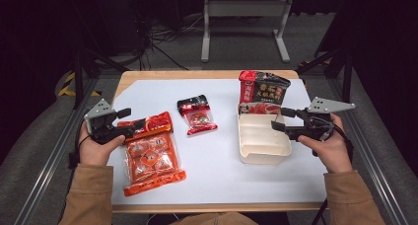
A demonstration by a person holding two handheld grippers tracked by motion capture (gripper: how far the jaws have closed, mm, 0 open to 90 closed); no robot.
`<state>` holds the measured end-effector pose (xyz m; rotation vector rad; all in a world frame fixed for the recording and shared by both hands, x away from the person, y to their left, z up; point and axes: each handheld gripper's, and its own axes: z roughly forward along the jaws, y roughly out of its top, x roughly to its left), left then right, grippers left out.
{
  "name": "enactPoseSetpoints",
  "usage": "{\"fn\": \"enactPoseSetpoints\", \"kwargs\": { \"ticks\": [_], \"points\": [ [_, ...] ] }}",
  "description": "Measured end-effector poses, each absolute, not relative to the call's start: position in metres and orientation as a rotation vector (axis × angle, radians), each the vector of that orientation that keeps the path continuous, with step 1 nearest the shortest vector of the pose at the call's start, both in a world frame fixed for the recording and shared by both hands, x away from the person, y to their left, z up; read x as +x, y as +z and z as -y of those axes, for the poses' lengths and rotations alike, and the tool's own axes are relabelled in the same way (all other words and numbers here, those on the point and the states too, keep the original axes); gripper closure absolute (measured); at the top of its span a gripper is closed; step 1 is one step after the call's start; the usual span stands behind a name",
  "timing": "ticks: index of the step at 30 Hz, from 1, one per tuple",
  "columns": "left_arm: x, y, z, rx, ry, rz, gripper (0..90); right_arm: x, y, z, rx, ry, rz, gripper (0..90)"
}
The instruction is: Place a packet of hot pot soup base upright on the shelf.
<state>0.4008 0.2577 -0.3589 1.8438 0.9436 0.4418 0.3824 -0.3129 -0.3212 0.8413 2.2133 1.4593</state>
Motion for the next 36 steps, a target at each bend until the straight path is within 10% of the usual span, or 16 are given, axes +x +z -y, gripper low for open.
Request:
{"fn": "enactPoseSetpoints", "kwargs": {
  "ticks": [36],
  "points": [
    [0.442,-0.443,-0.311,1.796,0.394,-1.371,28.1,0.388,-0.33,0.301,0.792,1.376,-2.286,36.1]
  ]
}}
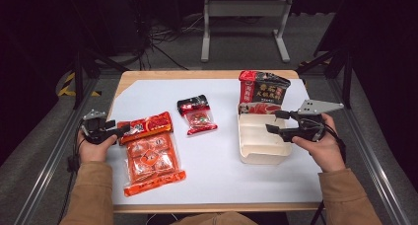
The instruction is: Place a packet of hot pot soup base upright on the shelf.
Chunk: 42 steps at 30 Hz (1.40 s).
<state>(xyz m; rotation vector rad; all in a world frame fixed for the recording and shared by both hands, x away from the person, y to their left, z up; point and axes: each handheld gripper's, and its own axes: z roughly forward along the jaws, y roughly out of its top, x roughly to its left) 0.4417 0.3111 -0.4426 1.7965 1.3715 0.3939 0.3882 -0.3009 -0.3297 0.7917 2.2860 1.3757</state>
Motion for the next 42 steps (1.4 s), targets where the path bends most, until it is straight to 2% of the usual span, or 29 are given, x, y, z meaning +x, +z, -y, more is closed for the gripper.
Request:
{"fn": "enactPoseSetpoints", "kwargs": {
  "ticks": [17,27,42],
  "points": [
    [0.451,-0.457,-0.31,1.811,0.285,-1.339,30.2,0.389,-0.333,0.3,0.787,1.38,-2.303,39.1],
    [0.449,-0.457,-0.312,1.772,0.192,-1.28,42.6,0.389,-0.334,0.299,0.776,1.385,-2.314,40.1],
    [0.446,-0.46,-0.315,1.806,0.136,-1.34,69.8,0.39,-0.336,0.296,0.76,1.381,-2.328,41.0]
  ]
}}
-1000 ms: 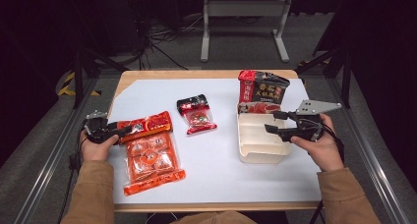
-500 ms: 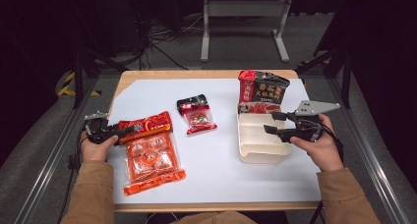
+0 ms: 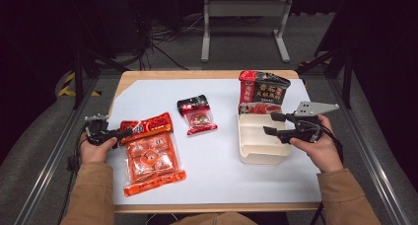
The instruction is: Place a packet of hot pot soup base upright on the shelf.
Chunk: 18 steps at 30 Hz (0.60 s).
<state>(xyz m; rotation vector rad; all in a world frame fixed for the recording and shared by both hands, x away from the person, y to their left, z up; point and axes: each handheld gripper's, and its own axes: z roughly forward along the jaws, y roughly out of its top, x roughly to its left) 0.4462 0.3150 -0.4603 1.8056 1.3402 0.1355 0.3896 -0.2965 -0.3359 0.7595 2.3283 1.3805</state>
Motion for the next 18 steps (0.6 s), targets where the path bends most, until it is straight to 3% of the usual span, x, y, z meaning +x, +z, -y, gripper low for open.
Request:
{"fn": "enactPoseSetpoints", "kwargs": {
  "ticks": [9,11,18],
  "points": [
    [0.4443,-0.46,-0.3183,1.793,0.112,-1.345,86.9,0.3891,-0.3363,0.2949,0.731,1.372,-2.344,47.0],
    [0.4441,-0.4593,-0.3188,1.799,0.115,-1.341,89.1,0.3883,-0.336,0.2944,0.708,1.378,-2.344,54.2],
    [0.4425,-0.4567,-0.3175,1.796,0.122,-1.336,89.8,0.3883,-0.3353,0.2963,0.703,1.408,-2.326,59.9]
  ]
}}
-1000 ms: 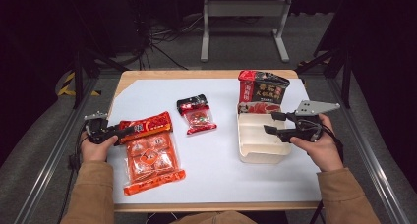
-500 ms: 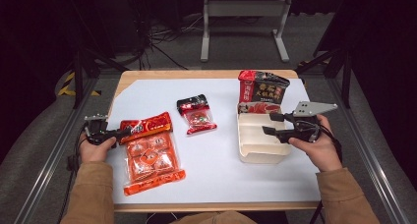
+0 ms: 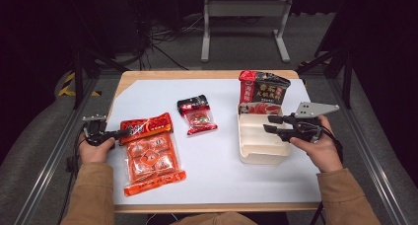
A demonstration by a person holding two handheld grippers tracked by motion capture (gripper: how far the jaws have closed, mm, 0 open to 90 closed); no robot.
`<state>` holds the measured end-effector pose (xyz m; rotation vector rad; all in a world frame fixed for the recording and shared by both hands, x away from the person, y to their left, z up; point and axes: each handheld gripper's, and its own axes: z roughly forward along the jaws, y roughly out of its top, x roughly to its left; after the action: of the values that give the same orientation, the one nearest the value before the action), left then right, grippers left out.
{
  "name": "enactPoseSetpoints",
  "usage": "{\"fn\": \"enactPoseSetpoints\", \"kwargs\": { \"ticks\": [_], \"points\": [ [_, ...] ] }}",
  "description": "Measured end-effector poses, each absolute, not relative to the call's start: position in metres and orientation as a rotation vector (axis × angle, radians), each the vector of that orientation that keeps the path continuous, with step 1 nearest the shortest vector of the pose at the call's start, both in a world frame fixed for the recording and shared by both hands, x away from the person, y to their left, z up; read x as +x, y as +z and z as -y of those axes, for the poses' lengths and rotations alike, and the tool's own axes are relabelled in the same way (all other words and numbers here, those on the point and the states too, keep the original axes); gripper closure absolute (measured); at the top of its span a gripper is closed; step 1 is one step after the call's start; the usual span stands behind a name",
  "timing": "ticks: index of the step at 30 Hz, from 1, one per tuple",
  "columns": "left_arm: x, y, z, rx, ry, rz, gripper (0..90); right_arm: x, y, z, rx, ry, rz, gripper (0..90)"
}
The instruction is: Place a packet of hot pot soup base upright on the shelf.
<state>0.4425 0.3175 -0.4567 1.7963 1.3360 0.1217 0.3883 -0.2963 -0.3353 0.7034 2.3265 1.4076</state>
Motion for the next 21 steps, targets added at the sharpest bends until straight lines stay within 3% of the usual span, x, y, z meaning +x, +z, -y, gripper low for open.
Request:
{"fn": "enactPoseSetpoints", "kwargs": {
  "ticks": [8,21],
  "points": [
    [0.439,-0.451,-0.318,1.777,0.136,-1.317,90.0,0.388,-0.334,0.3,0.769,1.508,-2.324,64.0],
    [0.423,-0.415,-0.317,1.725,0.202,-1.245,90.0,0.386,-0.33,0.302,0.79,1.536,-2.312,62.3]
  ]
}}
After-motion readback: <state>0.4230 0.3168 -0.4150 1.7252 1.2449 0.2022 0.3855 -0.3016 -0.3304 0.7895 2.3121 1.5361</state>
